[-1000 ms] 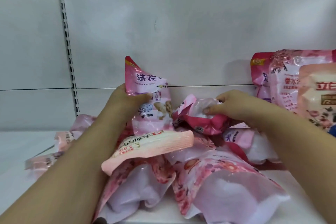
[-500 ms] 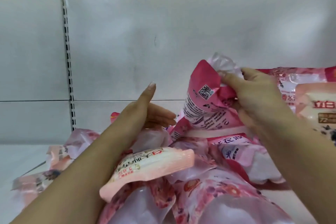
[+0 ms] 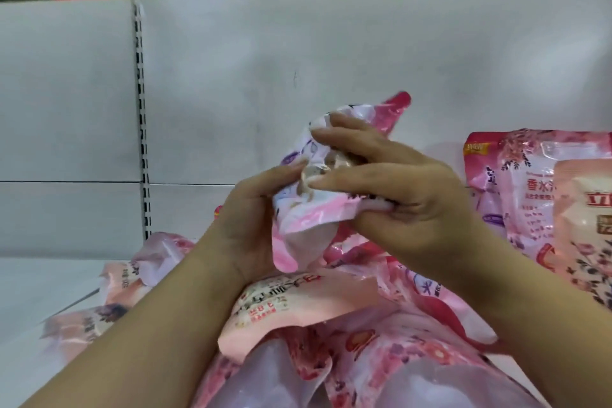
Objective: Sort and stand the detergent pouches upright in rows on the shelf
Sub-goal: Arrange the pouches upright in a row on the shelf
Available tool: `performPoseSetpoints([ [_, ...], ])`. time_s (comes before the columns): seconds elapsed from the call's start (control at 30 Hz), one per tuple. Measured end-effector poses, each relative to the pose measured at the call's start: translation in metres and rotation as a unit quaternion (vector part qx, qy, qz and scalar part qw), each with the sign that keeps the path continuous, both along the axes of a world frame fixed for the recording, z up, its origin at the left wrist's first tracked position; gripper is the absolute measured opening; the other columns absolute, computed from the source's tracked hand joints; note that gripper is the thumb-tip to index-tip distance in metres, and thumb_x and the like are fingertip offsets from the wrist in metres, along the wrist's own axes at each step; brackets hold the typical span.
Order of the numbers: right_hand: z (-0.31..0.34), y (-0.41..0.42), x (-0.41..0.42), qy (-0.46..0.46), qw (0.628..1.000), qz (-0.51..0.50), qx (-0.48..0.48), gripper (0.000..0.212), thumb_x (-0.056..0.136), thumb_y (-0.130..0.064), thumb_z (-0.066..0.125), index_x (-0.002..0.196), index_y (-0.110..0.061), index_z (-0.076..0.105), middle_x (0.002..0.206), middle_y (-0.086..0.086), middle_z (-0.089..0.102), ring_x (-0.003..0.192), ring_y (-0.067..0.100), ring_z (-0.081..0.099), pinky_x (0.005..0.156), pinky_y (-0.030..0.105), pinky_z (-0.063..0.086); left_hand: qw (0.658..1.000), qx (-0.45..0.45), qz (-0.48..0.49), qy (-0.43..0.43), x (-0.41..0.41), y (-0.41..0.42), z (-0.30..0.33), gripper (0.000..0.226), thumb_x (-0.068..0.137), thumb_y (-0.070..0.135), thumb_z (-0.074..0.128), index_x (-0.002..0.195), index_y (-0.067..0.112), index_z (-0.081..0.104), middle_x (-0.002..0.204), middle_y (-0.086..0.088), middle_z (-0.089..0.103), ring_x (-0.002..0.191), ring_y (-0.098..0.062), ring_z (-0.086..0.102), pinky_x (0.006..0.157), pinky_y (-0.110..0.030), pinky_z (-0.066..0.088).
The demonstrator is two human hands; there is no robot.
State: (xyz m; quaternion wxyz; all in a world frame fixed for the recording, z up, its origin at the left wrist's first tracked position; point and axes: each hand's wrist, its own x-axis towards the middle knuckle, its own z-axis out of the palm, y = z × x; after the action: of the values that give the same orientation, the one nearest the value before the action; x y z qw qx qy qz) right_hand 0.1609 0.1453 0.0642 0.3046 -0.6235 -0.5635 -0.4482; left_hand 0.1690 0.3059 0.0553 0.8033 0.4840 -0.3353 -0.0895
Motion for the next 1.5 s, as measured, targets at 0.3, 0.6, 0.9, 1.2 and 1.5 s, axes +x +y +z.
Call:
performPoseSetpoints([
  [0.3,-0.003,-0.003,0.009,0.274,0.940,-0.099,-0.179,0.063,0.071,-0.015,0.071,0.105,-0.060,0.043,0.126,-0.044,0.016,0.128,-0.015,0.023,0.099,-0.005,0.017,0.985,-0.090,0.129,0.071,0.011,0.004,-0.003,0.058,0.068,0.018,0.060,0.124,0.003,0.055,0.099,-0.020,0.066,0.082,-0.033,0.067,0.069,-0.047,0.057],
  [0.6,0.007,-0.066,0.037,0.498,0.789,-0.340,-0.122,0.065,0.073,-0.063,0.053,0.127,-0.027,0.052,0.139,-0.004,0.045,0.118,0.011,0.043,0.100,0.028,0.029,0.934,-0.086,0.345,0.027,0.013,0.007,-0.006,0.022,0.080,0.001,0.062,0.100,0.011,0.064,0.073,-0.008,0.072,0.061,-0.022,0.069,0.057,-0.042,0.058],
  [0.9,-0.021,-0.078,0.062,0.601,0.603,-0.419,-0.315,0.102,0.039,-0.084,0.064,0.121,-0.025,0.057,0.131,0.000,0.054,0.119,0.018,0.051,0.104,0.033,0.037,0.935,-0.013,0.349,0.061,0.013,0.006,-0.005,0.022,0.080,0.005,0.063,0.101,0.012,0.063,0.075,-0.012,0.070,0.059,-0.025,0.068,0.058,-0.044,0.057],
  [1.2,-0.008,-0.071,0.054,0.483,0.649,-0.515,-0.283,0.031,0.086,-0.026,0.058,0.113,-0.013,0.066,0.093,0.005,0.057,0.076,0.017,0.051,0.053,0.018,0.037,0.917,0.090,0.380,0.085,0.010,0.004,-0.006,0.030,0.079,0.007,0.067,0.108,0.002,0.064,0.097,-0.021,0.069,0.076,-0.031,0.068,0.066,-0.043,0.057],
  [1.5,0.020,-0.085,0.030,0.461,0.715,-0.512,-0.117,0.030,0.089,-0.023,0.056,0.114,-0.009,0.065,0.118,0.010,0.063,0.102,0.023,0.058,0.076,0.023,0.043,0.744,0.322,0.585,0.022,0.030,0.011,-0.012,0.056,0.069,0.051,0.069,0.088,-0.001,0.064,0.102,-0.019,0.062,0.106,-0.037,0.056,0.085,-0.039,0.047],
])
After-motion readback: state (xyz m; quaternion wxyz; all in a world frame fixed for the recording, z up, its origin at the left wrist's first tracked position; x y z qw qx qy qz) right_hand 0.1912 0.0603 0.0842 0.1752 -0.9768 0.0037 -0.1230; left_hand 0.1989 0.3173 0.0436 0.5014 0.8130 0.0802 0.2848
